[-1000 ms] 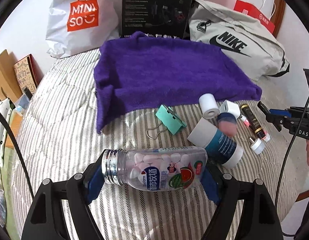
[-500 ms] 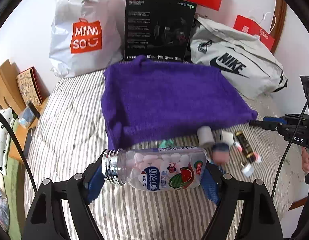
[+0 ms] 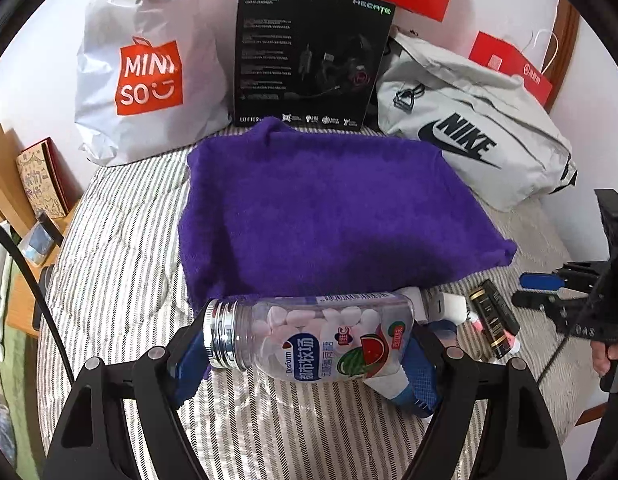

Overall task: Organize rigid objects
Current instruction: 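Carry the candy bottle and the black stick over the purple towel with both tools, then lower and release the bottle and the black stick onto the purple towel, then grasp the green binder clip with the left tool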

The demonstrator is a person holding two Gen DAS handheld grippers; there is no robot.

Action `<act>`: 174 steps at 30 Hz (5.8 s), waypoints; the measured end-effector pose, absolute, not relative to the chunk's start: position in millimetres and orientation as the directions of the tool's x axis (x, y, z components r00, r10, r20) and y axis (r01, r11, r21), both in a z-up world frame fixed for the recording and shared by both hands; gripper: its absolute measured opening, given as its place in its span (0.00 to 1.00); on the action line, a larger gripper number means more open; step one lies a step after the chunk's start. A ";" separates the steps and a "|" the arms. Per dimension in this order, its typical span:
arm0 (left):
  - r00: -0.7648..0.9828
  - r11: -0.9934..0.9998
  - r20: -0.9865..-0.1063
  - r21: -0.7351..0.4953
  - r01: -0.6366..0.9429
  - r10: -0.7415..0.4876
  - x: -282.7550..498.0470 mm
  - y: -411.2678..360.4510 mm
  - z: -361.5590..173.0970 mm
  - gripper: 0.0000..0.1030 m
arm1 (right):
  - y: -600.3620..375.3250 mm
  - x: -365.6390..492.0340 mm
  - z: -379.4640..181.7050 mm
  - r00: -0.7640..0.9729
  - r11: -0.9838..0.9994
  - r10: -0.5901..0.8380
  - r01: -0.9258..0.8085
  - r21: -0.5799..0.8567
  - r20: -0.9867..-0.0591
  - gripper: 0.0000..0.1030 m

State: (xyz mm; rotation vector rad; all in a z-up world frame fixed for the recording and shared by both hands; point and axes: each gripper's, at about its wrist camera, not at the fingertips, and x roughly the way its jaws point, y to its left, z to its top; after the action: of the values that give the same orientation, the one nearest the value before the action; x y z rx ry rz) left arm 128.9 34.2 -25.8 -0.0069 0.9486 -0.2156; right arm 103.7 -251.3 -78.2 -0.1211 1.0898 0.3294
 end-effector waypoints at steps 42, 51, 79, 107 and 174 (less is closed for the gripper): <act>0.553 0.978 -0.811 -0.111 0.177 -0.192 163.8 29.4 -15.7 0.78 | -244.7 148.5 -43.2 0.483 0.942 0.201 -0.334 0.034 -0.852 0.21; 0.552 0.980 -0.814 -0.104 0.172 -0.183 189.0 28.0 -16.6 0.78 | -237.9 178.1 -43.6 0.480 0.939 0.216 -0.341 0.046 -0.850 0.21; 0.469 0.993 -0.877 -0.058 0.103 -0.100 307.4 15.7 -82.8 0.79 | -227.8 287.9 -99.3 0.423 0.951 0.180 -0.306 0.047 -0.888 0.21; 0.461 0.996 -0.887 0.013 0.089 -0.030 246.4 2.9 -62.3 0.90 | -236.7 188.2 -52.4 0.507 0.964 0.186 -0.261 0.056 -0.841 0.65; 0.467 0.957 -0.836 -0.266 0.117 -0.289 126.1 50.7 -78.9 0.14 | -235.7 61.1 -118.7 0.393 0.981 0.099 -0.193 0.023 -0.914 0.68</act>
State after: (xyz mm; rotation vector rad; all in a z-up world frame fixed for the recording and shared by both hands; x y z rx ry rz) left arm 126.1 50.7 -78.9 -0.1799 1.0575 -0.2512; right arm 61.1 -235.7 -118.7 -0.0915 1.1529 0.1856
